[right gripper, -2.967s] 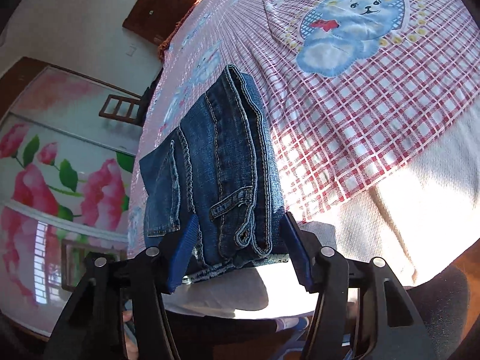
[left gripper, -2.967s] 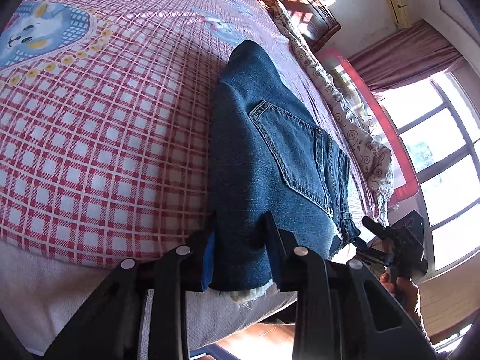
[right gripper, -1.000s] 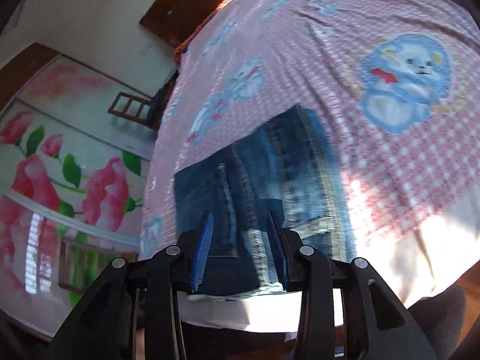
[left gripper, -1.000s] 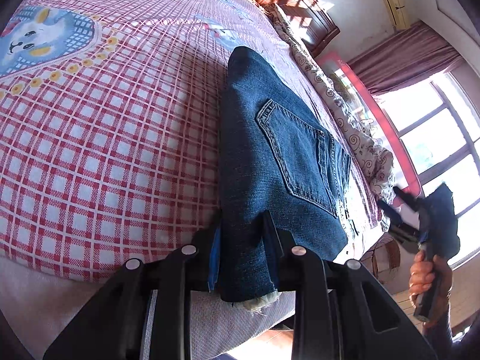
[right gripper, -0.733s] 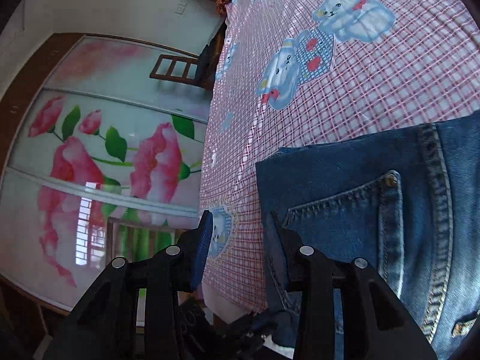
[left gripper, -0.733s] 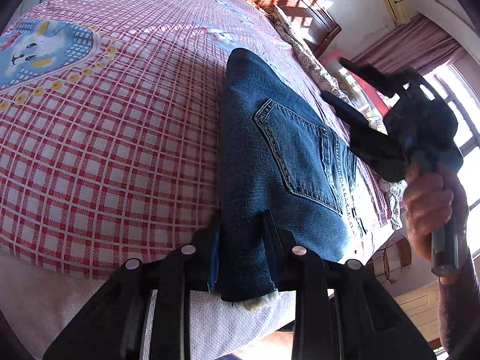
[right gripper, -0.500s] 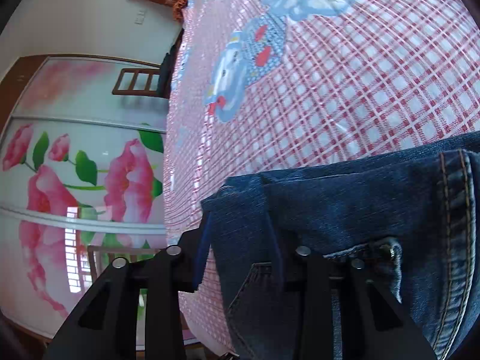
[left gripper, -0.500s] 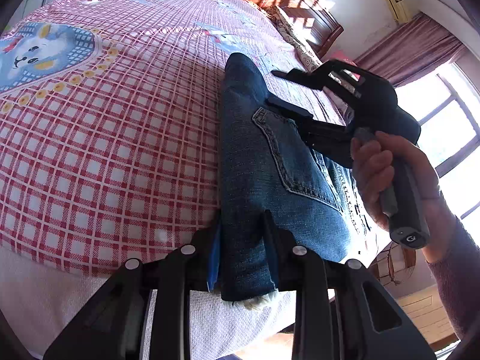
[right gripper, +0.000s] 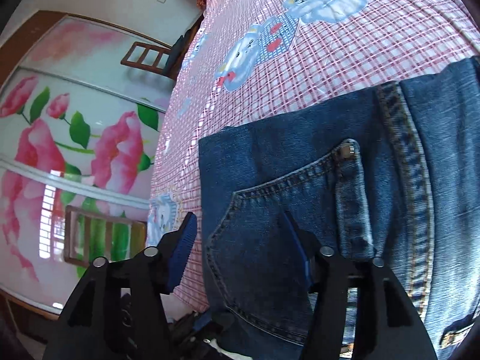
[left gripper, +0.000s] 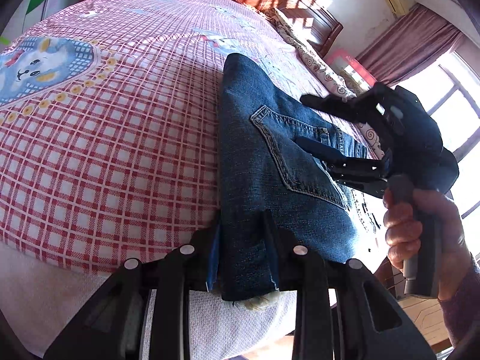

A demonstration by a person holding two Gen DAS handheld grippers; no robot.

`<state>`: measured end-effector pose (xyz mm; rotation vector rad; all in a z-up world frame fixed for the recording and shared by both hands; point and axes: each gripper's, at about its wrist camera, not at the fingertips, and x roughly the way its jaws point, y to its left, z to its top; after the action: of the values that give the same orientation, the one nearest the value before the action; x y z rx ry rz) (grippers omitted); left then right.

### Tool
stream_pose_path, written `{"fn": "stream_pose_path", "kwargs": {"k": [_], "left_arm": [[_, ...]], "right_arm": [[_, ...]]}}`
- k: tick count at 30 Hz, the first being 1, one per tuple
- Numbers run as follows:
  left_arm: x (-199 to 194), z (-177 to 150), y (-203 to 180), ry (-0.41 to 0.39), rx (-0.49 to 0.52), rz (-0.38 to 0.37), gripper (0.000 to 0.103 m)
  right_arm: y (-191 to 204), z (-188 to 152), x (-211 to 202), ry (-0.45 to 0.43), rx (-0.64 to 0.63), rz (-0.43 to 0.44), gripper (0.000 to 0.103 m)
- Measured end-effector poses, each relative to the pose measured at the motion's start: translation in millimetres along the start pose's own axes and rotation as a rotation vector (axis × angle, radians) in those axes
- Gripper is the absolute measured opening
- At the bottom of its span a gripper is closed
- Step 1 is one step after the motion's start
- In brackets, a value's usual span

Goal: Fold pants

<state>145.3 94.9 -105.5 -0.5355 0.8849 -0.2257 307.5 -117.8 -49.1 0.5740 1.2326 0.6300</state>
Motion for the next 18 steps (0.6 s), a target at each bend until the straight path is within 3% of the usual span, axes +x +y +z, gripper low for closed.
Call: {"fn": "stream_pose_path", "kwargs": {"k": [3,7,10,14,18], "left_arm": [[-0.5,-1.1,-0.5,0.001,-0.003,0.001,0.027],[1.3,-1.6,-2.1,-0.004,0.005,0.015,0.027],[2.9,-2.3,-3.4,-0.007,0.003,0.016,0.027],[3.9,-1.6,-8.3,0.0,0.008,0.036,0.027],[5.5,1.5,-15.0,0.009,0.022,0.067,0.028]], "right_arm": [[11.4,-13.4,-33.9,-0.059,-0.071,-0.021,0.052],[15.1,-44.2,-86.5,-0.161,-0.303,-0.325,0.057],[-16.7,-60.4,-124.9,-0.221,-0.304,-0.459,0.057],[-62.8,-65.5,-150.0,-0.245,-0.234,-0.514,0.061],[-86.7,-68.5,-156.6,-0.268,-0.183,-0.448,0.061]]}}
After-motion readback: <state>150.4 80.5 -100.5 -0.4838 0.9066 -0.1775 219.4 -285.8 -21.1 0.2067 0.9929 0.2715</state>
